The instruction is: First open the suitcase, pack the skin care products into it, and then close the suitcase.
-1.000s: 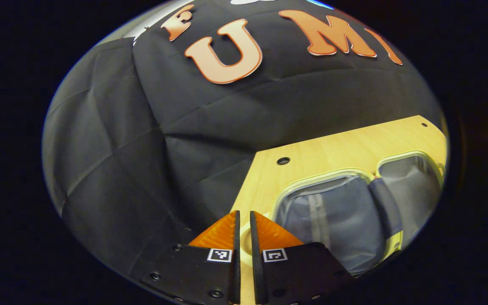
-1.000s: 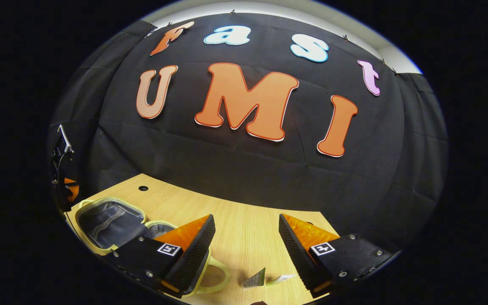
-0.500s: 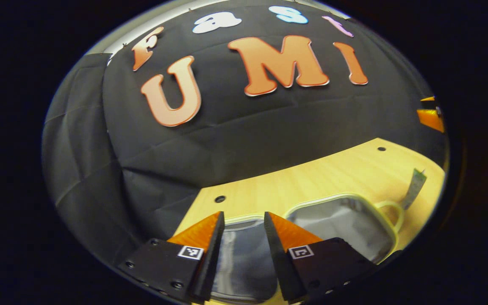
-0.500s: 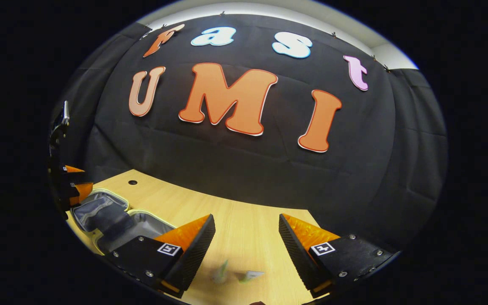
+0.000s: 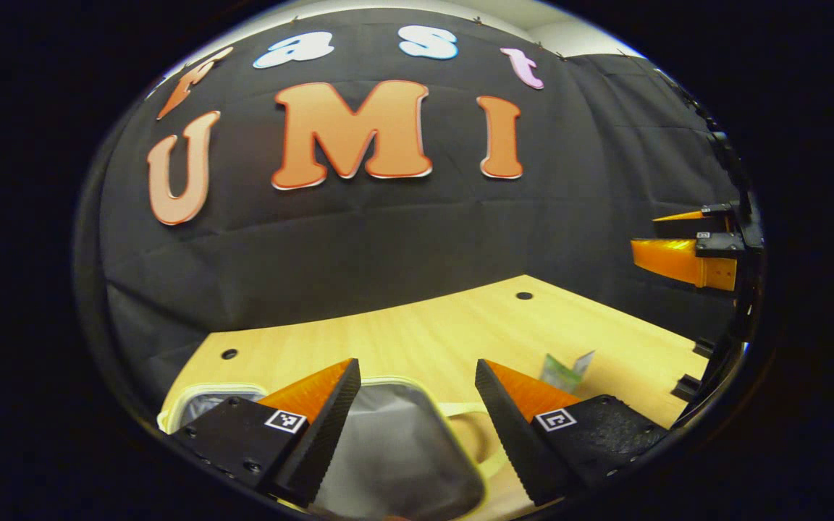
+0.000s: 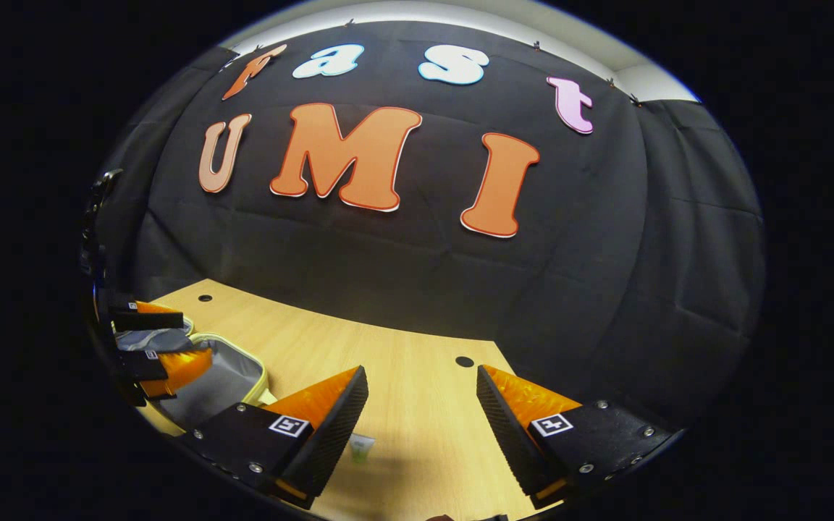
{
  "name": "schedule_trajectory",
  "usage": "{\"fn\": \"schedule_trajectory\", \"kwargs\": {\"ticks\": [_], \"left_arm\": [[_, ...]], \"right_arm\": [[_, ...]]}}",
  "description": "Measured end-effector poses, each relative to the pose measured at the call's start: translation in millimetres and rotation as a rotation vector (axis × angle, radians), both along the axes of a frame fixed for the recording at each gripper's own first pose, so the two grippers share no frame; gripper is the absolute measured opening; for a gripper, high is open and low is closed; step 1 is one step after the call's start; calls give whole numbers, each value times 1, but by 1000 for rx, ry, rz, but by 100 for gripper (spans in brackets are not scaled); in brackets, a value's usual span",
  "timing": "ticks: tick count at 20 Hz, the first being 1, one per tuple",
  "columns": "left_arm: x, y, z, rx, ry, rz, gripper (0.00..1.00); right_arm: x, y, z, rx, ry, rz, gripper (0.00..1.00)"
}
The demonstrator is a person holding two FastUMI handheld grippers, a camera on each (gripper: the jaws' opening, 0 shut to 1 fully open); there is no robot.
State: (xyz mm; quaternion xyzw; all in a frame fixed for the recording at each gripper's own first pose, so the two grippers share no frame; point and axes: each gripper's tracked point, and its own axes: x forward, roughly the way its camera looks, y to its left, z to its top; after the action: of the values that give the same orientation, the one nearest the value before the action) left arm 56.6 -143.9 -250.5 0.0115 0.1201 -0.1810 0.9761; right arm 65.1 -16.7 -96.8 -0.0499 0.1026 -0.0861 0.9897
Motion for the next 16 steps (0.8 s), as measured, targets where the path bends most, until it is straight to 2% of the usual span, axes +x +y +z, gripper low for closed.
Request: {"fn": "schedule_trajectory", "kwargs": {"ticks": [5, 8, 10, 16], "left_arm": [[-13, -35, -2, -18, -3, -143, 99], [-15, -47, -1, -23, -6, -197, 99], [-15, -58, -7, -26, 7, -221, 99], [-18, -56, -30, 72, 46, -229, 99]], "right_arm": [[-13, -21, -1, 3, 4, -45, 96], [-21, -30, -3, -2, 14, -67, 95], [-26, -36, -5, -2, 28, -84, 96], [-35, -44, -5, 6, 59, -100, 95]]}}
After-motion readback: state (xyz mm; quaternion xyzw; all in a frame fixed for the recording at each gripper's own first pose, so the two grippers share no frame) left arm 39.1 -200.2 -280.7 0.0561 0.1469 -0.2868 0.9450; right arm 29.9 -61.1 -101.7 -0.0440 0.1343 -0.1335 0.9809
